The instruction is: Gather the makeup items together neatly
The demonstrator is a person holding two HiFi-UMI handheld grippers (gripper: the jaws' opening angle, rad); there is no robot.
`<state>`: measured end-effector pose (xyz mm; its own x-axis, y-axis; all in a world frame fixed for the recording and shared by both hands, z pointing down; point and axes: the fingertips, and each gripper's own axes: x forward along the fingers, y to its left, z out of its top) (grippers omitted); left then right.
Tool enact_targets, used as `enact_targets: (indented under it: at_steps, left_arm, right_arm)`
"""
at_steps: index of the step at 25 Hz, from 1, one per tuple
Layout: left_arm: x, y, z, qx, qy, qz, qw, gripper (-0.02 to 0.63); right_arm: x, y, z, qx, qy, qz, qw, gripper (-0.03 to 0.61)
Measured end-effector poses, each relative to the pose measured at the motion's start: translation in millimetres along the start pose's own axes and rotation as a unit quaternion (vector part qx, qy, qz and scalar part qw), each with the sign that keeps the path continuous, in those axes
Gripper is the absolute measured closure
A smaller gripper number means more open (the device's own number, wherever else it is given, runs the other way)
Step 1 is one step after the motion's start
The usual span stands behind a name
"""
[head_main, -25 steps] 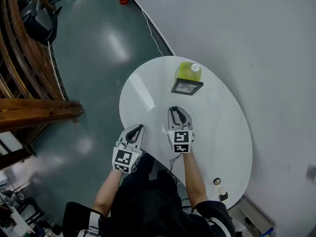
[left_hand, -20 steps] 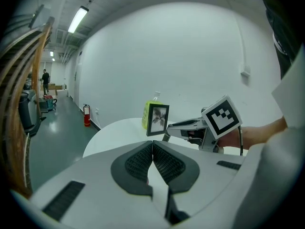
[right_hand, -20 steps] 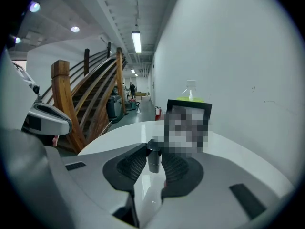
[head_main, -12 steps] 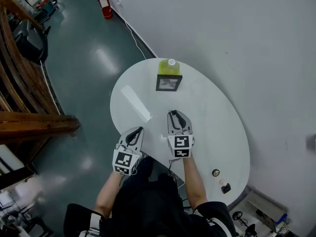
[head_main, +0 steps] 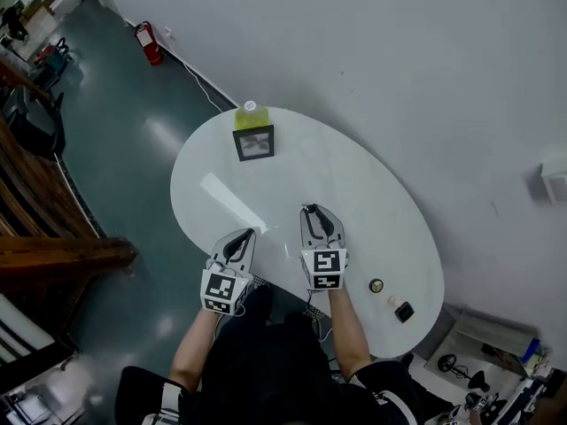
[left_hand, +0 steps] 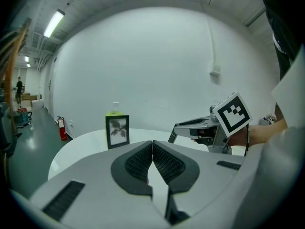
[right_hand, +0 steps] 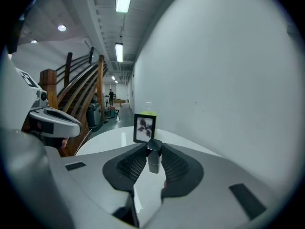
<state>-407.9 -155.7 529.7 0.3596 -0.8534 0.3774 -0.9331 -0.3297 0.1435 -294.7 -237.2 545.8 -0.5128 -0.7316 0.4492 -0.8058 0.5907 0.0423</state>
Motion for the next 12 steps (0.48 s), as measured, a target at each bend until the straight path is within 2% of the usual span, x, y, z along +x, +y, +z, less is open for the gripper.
enact_targets:
  at_steps: [12]
  left_arm:
    - [16,-132,7,0.049,-0.001,-0.108,0.9929,0.594]
  right_arm:
    - [-135,-84,-34,0.034,-0.011,-0.106,0.994,0.465]
